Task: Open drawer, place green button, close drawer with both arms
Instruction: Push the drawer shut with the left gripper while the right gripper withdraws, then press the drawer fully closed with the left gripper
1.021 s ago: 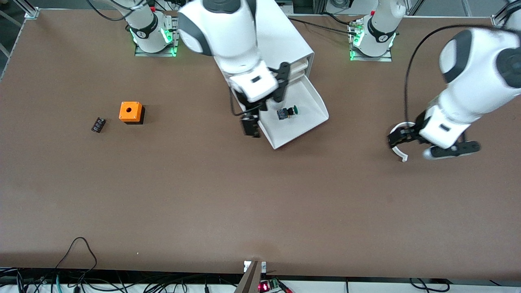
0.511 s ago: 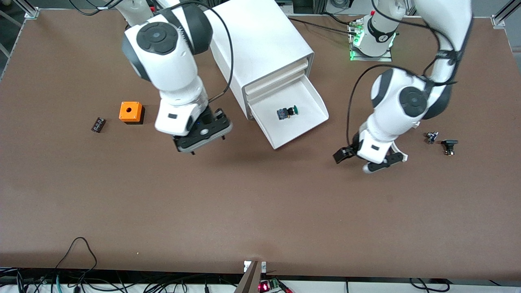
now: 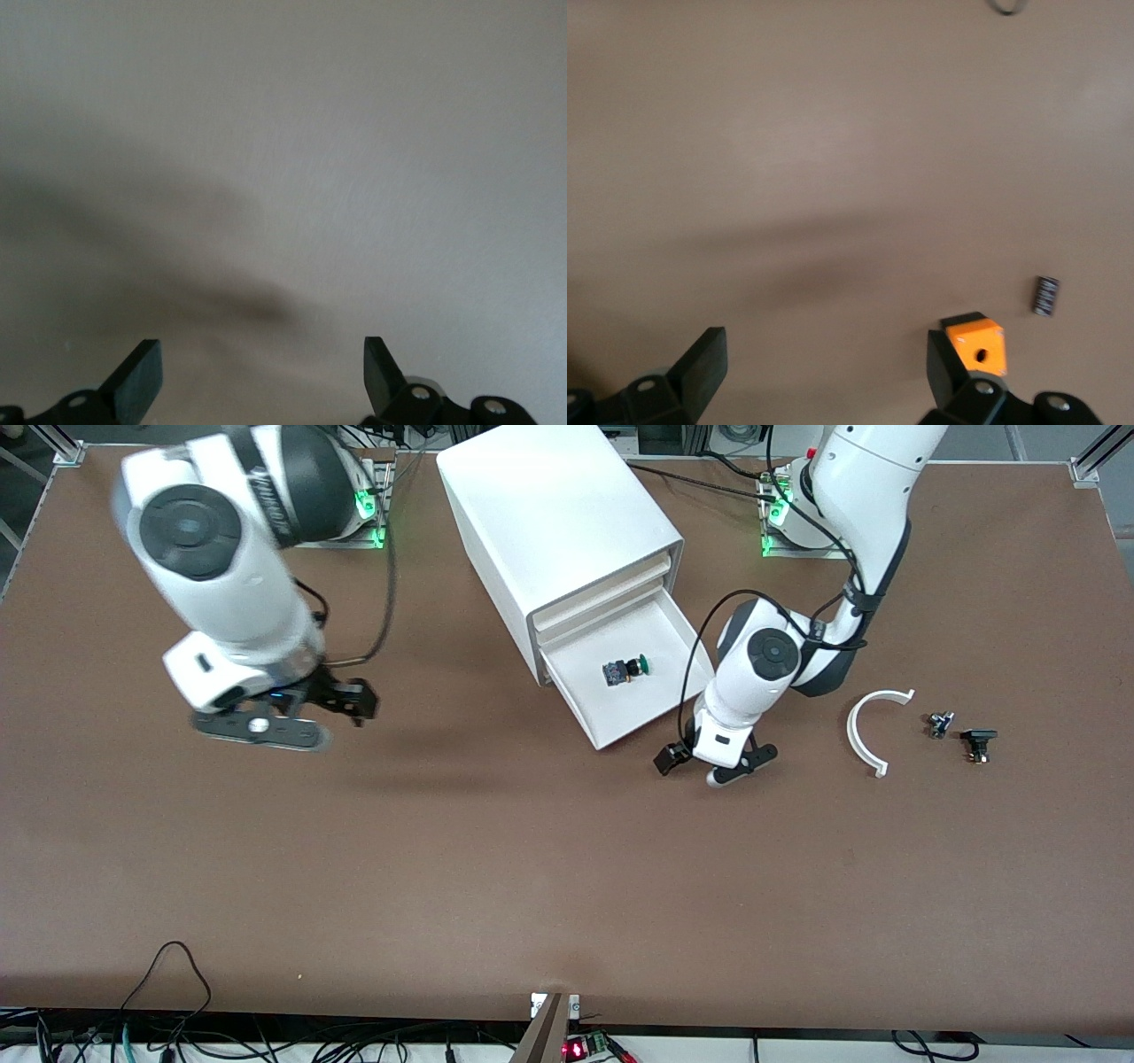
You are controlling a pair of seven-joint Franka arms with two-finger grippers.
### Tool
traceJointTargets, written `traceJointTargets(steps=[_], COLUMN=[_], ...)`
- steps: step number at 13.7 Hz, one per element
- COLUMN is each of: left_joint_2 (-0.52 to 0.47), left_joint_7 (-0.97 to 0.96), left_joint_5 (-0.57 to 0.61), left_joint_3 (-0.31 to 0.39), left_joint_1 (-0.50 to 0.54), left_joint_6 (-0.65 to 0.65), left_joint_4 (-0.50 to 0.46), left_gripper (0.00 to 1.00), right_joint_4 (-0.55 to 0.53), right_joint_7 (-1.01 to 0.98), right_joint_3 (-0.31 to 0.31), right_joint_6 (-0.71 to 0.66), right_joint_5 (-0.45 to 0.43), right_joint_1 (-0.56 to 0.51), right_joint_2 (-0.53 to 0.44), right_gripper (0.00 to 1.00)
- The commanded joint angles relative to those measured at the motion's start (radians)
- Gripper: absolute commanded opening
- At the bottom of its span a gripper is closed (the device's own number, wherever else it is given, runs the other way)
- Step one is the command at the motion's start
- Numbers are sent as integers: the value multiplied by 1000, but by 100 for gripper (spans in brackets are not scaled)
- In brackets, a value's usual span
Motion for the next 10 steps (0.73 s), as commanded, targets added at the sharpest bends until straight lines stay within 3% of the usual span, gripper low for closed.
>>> traceJointTargets(steps=[1,3,7,9,10], left_joint_2=[-42,-62,-120,-143,-154], left_joint_7=[-42,-36,-30,-28,-28], left_joint_5=[-12,-11,-12,-12,-12], left_joint_3=[7,-40,-120,-145,-149], left_joint_1=[-24,-29,-28,-28,-28], left_joint_6=[0,-1,-83,-127,-161], left_joint_4=[-55,-107,-143,-143,-143], left_gripper=[100,100,100,100,100], right_joint_4=[-41,-49,-119,-159,-173], right_joint_7=[-45,-154,-343,-414,-428], right_joint_3=[-39,-109,-238,-327,-338], right_joint_6=[5,-3,20,25,13], right_joint_5=[43,103,123,223,235], right_joint_1=[-66,-77,-77,-77,-79], right_joint_2=[-68,-93,-132,-155,-177], right_gripper=[100,100,100,100,100])
